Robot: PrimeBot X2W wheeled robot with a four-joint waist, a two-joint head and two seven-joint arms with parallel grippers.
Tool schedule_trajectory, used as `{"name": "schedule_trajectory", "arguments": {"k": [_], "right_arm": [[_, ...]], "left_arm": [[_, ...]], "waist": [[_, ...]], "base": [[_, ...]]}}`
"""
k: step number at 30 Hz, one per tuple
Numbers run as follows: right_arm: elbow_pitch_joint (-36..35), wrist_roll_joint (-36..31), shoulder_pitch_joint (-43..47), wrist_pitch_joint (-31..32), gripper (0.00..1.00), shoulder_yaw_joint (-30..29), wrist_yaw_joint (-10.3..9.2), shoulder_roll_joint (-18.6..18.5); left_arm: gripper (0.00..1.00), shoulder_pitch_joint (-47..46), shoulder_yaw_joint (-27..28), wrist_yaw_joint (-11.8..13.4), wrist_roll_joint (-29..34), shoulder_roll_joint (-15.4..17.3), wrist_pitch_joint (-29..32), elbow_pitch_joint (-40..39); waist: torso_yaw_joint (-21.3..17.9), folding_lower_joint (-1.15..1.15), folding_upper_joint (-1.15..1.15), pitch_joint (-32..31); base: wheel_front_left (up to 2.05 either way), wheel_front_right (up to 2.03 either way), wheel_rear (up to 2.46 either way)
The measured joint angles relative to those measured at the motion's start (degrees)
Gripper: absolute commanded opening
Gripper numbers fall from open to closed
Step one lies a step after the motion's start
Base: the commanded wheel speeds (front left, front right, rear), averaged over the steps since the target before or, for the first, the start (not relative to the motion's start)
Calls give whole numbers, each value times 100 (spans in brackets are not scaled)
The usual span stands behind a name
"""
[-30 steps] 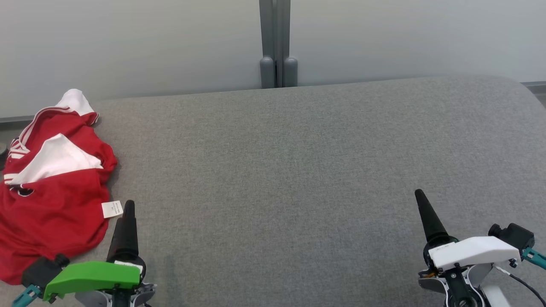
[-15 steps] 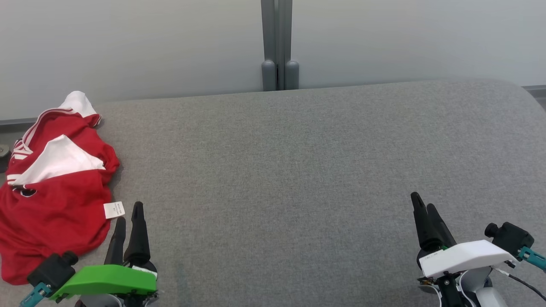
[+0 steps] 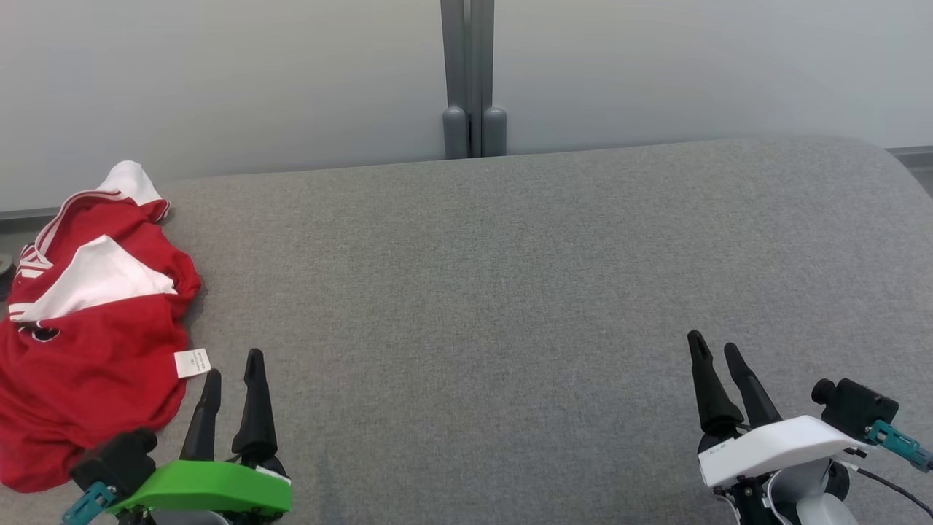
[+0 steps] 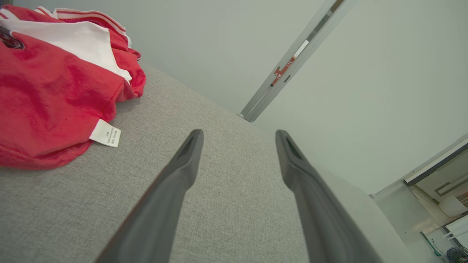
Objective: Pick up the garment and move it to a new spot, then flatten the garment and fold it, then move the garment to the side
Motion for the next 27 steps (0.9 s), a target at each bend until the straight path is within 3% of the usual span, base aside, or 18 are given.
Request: {"name": "schedule_trajectory", "arguments": {"k": [27], "right_arm": [[-227, -1540, 117, -378, 100, 115, 0, 11]], "left_arm": [[100, 146, -209, 10, 1625, 8, -411, -100]], "waist": [[-42, 0, 0, -41]], "base": [[0, 0, 0]]}}
